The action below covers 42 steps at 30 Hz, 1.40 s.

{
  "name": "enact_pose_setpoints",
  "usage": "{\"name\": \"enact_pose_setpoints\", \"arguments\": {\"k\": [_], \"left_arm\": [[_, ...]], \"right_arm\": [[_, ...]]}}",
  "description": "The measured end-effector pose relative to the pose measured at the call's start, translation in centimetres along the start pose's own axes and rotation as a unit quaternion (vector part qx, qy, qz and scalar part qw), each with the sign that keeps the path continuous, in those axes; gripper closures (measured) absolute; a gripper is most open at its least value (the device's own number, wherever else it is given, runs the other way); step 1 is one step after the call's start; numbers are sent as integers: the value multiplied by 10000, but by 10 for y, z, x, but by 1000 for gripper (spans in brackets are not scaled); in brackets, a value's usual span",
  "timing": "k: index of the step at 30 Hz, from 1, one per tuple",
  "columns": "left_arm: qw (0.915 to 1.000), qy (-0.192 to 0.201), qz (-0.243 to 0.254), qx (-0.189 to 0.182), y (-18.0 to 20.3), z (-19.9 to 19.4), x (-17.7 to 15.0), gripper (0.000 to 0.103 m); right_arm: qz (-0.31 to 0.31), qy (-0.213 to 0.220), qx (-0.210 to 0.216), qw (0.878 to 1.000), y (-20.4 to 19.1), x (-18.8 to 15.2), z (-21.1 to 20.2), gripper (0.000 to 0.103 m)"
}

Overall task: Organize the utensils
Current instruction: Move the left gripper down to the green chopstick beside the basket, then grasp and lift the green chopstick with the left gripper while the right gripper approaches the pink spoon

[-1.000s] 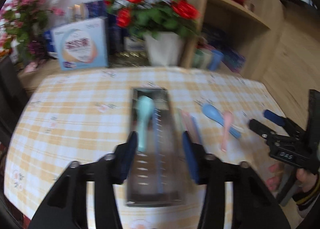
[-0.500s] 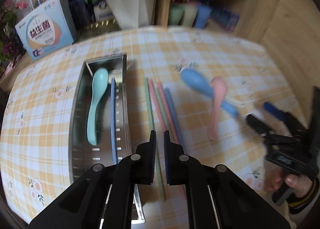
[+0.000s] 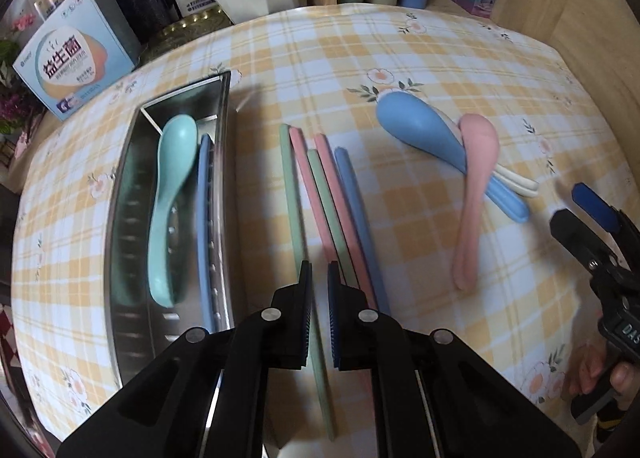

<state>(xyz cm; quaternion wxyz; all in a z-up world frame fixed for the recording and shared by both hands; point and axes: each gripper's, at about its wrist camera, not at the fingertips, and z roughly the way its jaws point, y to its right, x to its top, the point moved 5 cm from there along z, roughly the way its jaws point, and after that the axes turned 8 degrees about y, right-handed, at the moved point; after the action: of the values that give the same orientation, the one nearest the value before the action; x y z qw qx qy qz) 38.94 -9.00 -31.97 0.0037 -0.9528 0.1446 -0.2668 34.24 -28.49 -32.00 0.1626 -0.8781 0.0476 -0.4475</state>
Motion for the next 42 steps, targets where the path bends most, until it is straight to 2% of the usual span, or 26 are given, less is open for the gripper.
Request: {"name": "enact_pose_setpoints", "arguments": {"k": [11,18,20,25,30,42], "left_arm": [[9996,-139,-77,244,0,15,9,94],[9983,-253,-221,479,-6,21,5,82],[9982,-260,-215,488,-5,21,6,82],[9982,-328,-423,254,0,22,8,95],[9979,-397,-507,36,16,17,1,95],[9992,-103,-327,195,20,19,4,94]], "right_arm": [[269,-10,236,9994,7,-1,1,21],[493,-11,381,9981,14,-1,3,21],[562,-11,423,9975,16,-1,4,21],[734,-41,516,9960,20,-1,5,21],[844,-42,562,9948,23,-1,6,21],[897,-32,567,9944,25,-3,5,21]]}}
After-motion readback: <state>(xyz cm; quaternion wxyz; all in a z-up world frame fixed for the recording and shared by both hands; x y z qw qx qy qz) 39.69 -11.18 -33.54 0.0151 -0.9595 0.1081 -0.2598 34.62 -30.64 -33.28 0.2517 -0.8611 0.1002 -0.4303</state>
